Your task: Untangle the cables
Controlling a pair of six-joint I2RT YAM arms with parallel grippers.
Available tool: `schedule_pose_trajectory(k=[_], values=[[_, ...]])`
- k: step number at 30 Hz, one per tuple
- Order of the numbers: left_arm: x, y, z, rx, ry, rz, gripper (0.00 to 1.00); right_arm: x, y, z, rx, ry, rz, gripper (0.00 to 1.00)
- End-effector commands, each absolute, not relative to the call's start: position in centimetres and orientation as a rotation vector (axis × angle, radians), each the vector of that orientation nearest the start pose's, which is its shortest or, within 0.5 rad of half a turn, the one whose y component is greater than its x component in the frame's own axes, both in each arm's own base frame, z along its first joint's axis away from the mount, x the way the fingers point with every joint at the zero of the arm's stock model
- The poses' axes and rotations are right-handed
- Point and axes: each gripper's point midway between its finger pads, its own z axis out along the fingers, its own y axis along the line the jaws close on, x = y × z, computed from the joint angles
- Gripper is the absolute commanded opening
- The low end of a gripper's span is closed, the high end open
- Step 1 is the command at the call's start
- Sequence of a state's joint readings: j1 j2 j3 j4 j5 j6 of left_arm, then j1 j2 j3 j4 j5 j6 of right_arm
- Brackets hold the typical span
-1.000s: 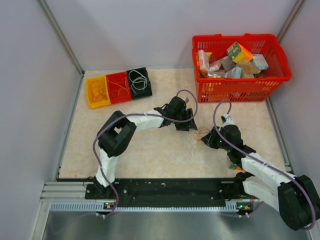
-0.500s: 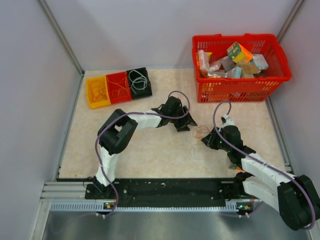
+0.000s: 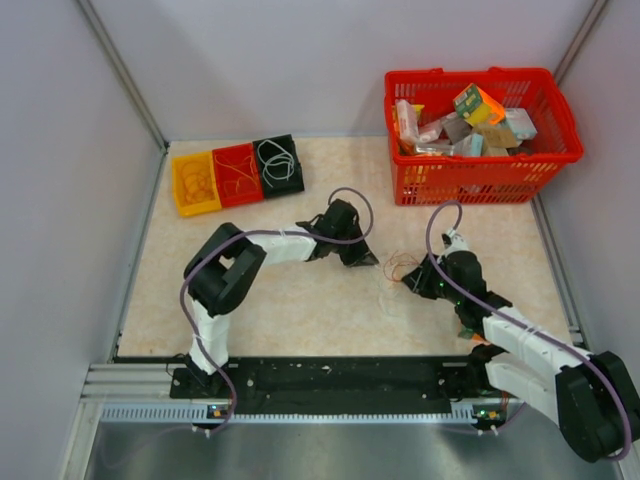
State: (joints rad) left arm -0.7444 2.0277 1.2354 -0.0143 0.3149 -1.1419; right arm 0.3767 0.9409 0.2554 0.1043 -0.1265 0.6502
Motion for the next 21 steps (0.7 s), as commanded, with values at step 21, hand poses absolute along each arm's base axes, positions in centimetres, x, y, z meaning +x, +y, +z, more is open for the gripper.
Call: schedule_pose_trajectory(k=[21], values=[[19.6,-23.0,47.3,0.550,1.423,-0.835,0.00,25.5,12.7,4.9,0.369,2.197,0.608,0.64]])
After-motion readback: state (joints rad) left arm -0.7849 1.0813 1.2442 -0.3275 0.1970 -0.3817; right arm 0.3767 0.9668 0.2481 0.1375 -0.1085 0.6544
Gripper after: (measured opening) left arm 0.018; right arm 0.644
